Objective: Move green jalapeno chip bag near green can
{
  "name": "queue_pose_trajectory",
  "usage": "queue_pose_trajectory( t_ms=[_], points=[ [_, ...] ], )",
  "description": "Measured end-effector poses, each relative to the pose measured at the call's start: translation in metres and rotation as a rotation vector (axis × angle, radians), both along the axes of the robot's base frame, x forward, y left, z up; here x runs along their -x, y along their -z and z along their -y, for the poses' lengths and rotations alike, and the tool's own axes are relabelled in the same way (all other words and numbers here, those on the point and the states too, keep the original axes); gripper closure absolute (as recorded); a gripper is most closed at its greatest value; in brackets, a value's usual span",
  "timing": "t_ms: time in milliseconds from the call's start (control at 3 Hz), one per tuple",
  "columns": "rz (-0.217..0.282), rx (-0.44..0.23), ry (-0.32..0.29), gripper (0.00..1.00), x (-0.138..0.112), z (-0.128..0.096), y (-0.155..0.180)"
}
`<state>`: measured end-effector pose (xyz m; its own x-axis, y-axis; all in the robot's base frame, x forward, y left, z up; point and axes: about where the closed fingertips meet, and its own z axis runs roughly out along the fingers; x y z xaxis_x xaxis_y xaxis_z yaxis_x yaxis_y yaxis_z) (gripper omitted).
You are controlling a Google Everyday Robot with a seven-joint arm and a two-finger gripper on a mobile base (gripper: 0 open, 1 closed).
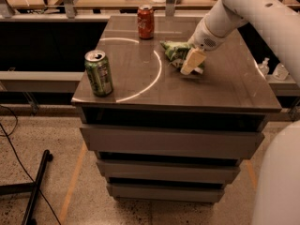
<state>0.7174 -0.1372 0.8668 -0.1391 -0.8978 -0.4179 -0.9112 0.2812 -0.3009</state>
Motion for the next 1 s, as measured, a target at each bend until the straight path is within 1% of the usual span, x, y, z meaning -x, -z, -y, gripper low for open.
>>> queue_pose_trajectory(
  t_ms=[333, 667, 1000],
  points=[
    [-0.048, 0.006, -0.025, 0.65, 0.002, -0.017, 0.002],
    [-0.074, 0.004, -0.049, 0.97, 0.010, -0.028, -0.003],
    [-0.046, -0.026, -0.081, 1.00, 0.022, -0.039, -0.024]
  ],
)
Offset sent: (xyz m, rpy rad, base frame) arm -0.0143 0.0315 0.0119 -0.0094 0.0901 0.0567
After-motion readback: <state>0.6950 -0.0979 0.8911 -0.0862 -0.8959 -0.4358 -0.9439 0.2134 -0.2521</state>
